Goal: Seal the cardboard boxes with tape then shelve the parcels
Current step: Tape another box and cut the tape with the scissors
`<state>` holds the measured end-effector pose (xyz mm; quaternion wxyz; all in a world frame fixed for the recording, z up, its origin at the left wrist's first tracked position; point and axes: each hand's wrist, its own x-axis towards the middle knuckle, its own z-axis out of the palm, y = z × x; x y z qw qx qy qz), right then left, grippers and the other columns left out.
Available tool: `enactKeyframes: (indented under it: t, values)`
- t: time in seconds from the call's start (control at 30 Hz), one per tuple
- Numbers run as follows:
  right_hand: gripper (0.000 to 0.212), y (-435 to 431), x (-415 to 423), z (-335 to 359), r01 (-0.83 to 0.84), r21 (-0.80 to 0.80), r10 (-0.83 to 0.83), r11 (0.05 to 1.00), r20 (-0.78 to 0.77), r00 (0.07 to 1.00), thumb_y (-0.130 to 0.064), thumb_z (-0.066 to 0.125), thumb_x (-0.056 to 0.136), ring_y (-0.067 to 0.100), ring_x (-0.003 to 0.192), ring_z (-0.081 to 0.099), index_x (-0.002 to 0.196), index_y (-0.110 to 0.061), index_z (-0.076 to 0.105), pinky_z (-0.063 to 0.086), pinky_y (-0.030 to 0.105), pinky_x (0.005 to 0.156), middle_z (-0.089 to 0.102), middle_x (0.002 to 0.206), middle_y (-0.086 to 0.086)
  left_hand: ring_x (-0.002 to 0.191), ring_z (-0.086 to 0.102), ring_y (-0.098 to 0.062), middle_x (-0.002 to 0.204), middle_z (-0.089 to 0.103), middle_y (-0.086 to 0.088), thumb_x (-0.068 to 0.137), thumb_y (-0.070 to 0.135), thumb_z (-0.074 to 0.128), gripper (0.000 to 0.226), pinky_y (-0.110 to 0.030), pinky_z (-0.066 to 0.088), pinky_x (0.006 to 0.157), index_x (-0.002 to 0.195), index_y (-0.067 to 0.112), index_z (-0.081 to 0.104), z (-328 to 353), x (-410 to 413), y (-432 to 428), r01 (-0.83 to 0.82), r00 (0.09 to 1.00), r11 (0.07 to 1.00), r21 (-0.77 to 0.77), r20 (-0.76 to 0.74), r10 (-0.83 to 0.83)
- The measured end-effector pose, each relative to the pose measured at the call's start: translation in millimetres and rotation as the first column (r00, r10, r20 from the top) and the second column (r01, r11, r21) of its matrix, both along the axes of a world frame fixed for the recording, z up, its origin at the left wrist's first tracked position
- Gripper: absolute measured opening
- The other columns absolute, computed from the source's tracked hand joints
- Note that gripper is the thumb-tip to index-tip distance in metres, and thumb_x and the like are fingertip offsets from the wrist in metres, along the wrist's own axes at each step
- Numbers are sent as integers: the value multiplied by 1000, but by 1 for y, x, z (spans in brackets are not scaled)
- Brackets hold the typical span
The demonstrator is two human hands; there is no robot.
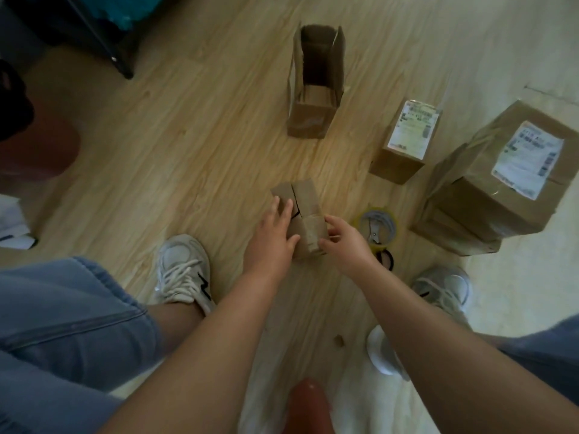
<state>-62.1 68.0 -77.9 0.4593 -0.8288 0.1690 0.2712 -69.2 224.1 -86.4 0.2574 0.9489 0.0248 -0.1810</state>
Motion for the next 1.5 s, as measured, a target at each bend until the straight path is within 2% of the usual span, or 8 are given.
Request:
enactKeyframes:
  t: [0.13,0.4,0.67,0.8,0.93,1.03,1.17,1.5]
  values:
    - [57,-4,-2,-3,13,-9,-13,1000,1,1000,-15,62,97,15,112,62,150,-30,44,54,40,95,63,128,-1,152,-1,-18,164,-11,12,105,38,35,62,-34,19,121,158,30,3,-11,-1,0,121,993,990,75,-20,-120]
    - [60,-2,-4,-12,-5,-22,6,1000,31,999,-14,55,101,14,126,55,155,-30,35,49,36,102,56,144,-4,152,0,-22,162,-22,12,105,48,18,60,-46,27,117,156,33,-10,-21,4,0,199,979,955,219,-81,-185]
    - [57,-12,-3,-9,32,25,-32,999,-13,999,-23,64,97,11,112,60,150,-28,43,53,33,92,62,130,-4,152,-1,-20,163,-20,10,106,43,23,61,-42,24,119,156,30,-8,-12,0,0,164,986,972,165,-62,-156]
    - [36,-35,-6,-6,167,-184,-145,969,128,981,-29,54,102,12,104,60,137,-19,57,50,31,85,65,120,-2,152,7,-17,166,-4,5,104,38,37,62,-38,25,120,158,23,10,-3,-4,1,99,994,992,75,34,-102]
    - [26,-64,-3,-21,-96,-537,128,838,23,992,-12,51,99,26,117,51,123,-9,61,41,33,80,59,125,9,150,14,-16,165,8,4,99,33,50,63,-37,30,118,155,21,25,7,0,-3,54,994,999,3,96,-54]
    - [25,-69,-1,-28,-339,-617,306,710,-163,938,-8,53,98,25,117,48,122,-13,59,41,32,79,59,120,7,148,18,-13,164,9,8,96,27,54,64,-29,32,110,154,22,28,10,2,-7,37,994,996,-78,105,-29]
    - [44,-72,1,-34,-444,-650,419,617,-206,884,4,48,94,28,119,48,133,-14,55,45,35,89,60,123,10,148,19,-10,164,8,10,94,20,57,67,-21,28,103,154,23,28,10,5,-8,29,995,990,-137,102,-15]
    - [46,-73,5,5,-62,-521,102,851,48,994,-1,50,97,31,118,56,140,-17,53,43,32,85,55,135,11,147,23,-18,164,15,0,97,23,57,65,-32,27,114,155,21,27,25,9,-8,-39,996,988,-149,-88,26]
